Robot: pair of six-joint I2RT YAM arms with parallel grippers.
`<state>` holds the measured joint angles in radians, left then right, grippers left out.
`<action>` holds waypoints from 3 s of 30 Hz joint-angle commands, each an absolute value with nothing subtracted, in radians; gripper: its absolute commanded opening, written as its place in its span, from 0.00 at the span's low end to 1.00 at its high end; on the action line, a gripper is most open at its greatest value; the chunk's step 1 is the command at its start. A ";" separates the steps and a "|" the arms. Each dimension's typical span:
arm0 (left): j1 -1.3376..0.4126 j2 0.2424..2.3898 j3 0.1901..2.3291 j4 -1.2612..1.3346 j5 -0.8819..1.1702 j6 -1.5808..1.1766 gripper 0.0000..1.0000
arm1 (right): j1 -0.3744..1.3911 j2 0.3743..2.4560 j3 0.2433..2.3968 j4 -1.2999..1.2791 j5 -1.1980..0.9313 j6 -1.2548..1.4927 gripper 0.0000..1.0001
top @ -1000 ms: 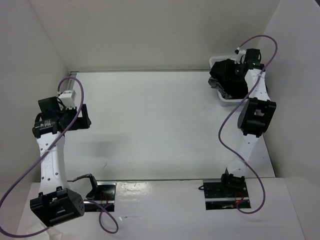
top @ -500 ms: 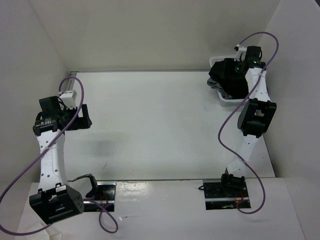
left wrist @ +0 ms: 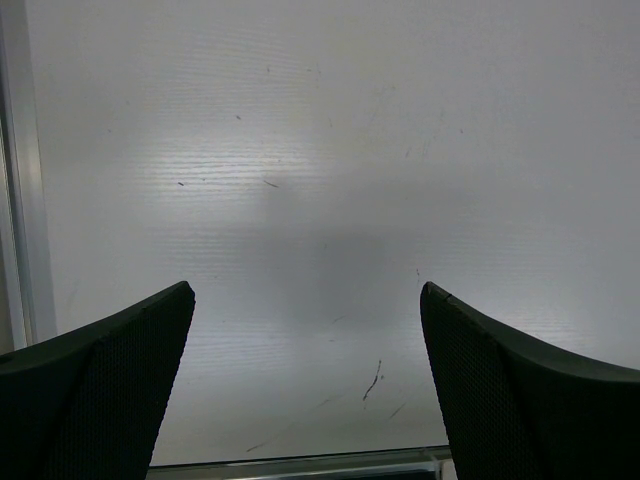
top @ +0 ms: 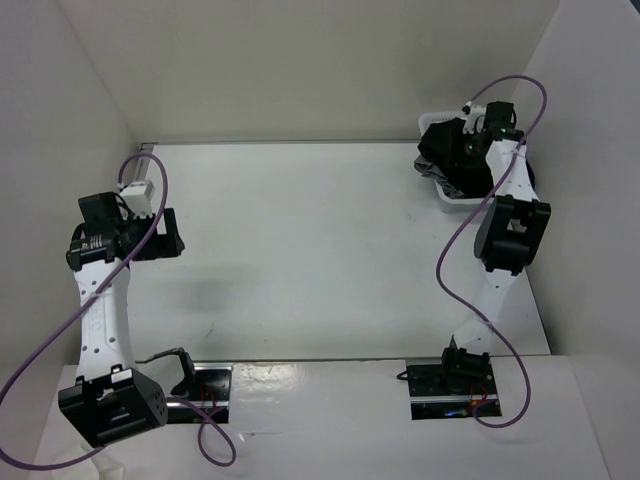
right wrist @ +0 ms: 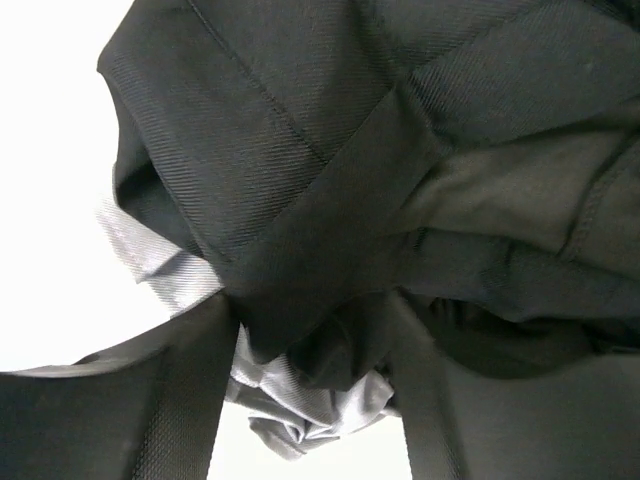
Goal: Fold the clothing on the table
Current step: Grab the skirt from the pile, then move the skirt to the center of the board, then flatten the skirt out
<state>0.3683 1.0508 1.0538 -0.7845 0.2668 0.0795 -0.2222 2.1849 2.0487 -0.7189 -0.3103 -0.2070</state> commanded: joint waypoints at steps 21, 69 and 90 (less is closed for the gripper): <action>0.374 1.035 1.089 -0.778 0.288 0.110 1.00 | -0.149 2.096 2.350 -0.839 -0.340 -0.213 0.00; 0.374 0.741 1.158 -0.905 0.460 0.241 1.00 | 0.640 1.531 1.408 -0.678 -0.114 -0.390 0.98; 0.365 0.967 1.292 -1.020 0.206 0.229 1.00 | 0.595 1.842 1.426 -0.548 -0.238 -0.353 0.98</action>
